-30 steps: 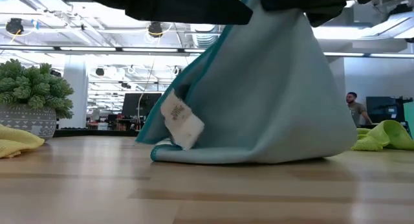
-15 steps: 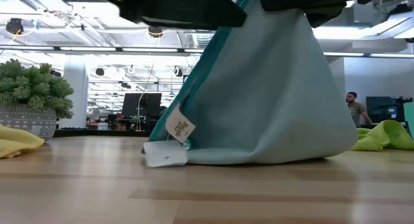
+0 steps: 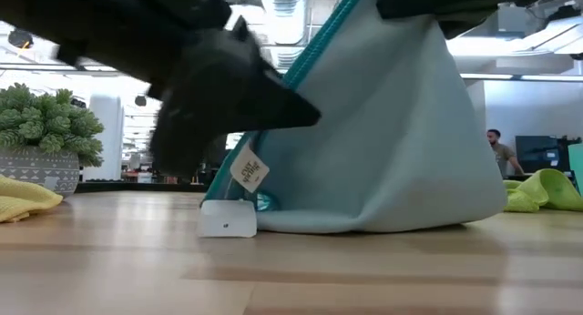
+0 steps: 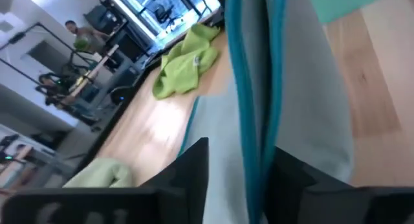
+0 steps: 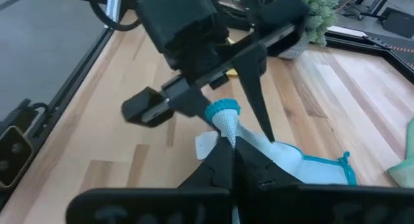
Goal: Fold microfiber towels
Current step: Fold the blue microfiber cloth
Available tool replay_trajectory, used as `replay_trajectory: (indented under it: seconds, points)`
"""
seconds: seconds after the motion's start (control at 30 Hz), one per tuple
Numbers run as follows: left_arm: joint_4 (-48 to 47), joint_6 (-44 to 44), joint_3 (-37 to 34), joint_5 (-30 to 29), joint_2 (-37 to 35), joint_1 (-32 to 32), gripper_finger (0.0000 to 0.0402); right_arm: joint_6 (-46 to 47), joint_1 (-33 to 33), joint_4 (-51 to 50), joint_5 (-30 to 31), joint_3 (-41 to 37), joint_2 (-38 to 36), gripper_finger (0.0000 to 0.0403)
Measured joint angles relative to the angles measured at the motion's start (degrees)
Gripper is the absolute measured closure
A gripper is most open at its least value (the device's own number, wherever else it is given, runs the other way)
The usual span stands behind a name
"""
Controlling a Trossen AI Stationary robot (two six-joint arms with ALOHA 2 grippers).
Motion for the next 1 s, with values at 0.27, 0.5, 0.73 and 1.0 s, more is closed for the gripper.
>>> replay_trajectory:
  seconds: [0.27,0.5,0.73,1.0]
  points:
    - [-15.89,-13.93,0.04,-0.64,-0.11,-1.06,0.0378,-0.02,1.56,-0.49,0.00,0.00,0.00,0.0389]
    - [-17.53,-13.71,0.04,-1.27,-0.47,-1.54,0.0397,-0.01,2.30,-3.05,-0.91,0.00,0.00,0.0370]
    - [-26.36,-12.55,5.73,9.23,-3.21,-2.26,0.0399,0.86,3.39,-8.35,-4.73,0.02,0.00,0.0347]
    - [-50.26,-25.95,23.83,30.01,-3.08,0.75,0.0399,7.20,5.12,-24.29,-4.92,4.19,0.00,0.0251]
